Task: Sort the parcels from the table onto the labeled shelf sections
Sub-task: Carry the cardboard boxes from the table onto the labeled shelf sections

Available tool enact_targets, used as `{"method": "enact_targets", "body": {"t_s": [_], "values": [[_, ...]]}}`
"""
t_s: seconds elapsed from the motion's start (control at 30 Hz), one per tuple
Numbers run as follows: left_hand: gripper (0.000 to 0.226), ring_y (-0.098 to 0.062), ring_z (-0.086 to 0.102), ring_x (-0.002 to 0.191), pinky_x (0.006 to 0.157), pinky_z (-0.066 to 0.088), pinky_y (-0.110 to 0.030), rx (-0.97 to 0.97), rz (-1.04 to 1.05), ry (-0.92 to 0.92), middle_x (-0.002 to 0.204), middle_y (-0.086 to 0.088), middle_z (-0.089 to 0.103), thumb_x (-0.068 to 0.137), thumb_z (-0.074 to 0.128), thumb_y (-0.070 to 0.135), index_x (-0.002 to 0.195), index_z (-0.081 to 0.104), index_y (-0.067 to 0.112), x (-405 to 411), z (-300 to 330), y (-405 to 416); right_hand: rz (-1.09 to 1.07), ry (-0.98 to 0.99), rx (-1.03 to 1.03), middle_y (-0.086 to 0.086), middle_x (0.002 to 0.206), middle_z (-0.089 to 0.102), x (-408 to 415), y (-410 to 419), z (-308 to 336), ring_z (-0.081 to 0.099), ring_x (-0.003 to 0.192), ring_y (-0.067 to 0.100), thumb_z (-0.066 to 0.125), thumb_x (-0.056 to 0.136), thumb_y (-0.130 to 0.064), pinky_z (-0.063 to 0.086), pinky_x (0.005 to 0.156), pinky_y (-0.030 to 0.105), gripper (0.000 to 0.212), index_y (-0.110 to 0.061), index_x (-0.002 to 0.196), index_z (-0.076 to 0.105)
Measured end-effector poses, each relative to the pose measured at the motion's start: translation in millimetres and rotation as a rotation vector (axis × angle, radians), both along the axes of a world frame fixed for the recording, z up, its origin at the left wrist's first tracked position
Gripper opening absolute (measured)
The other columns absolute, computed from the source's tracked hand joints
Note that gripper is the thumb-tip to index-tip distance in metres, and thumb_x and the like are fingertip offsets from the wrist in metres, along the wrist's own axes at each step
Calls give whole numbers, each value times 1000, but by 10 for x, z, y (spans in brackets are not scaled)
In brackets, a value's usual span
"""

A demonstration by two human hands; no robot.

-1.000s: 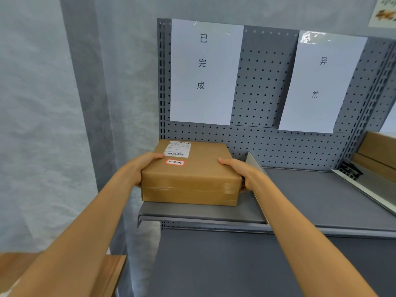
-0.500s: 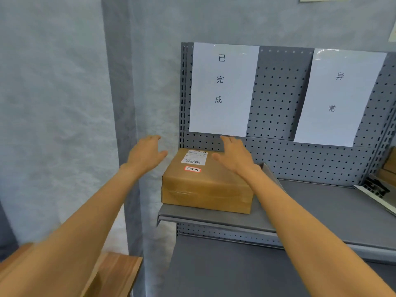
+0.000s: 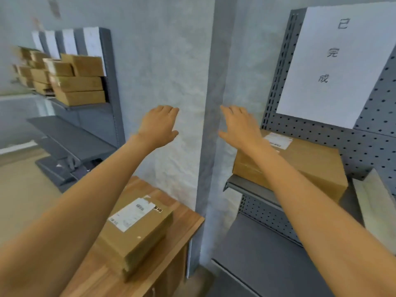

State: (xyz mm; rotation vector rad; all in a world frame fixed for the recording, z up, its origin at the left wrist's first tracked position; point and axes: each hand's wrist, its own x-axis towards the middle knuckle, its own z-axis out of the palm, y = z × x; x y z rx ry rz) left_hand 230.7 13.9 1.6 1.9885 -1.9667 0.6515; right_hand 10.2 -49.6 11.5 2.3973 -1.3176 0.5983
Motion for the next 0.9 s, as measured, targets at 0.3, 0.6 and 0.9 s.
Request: {"method": "enact_targets", "body": {"t_s": [0.3,0.6,0.9], "values": [[62,-34,46,124,97,43,-41,54,294,37,135,-15,49,90,63,32,140,40,4,767,-414,967,282,35,23,12,141,43,1047,281,-418,39,126,34,61,87,-36,40,94,41,70,-11,145,33],[59,-32,44,125,101,40,-39,172,444,145,135,-13,50,89,62,32,138,42,5,970,-1214,1314,379,137,194,9,142,41,1317,359,-1245,38,128,30,59,89,-33,36,99,36,67,-12,146,32],[53,-30,45,124,90,44,-38,272,504,307,132,-10,50,89,61,26,135,44,6,1230,-2081,1145,364,175,381,9,143,41,1548,120,-2002,36,130,29,52,91,-46,36,99,37,66,-13,145,34]]}}
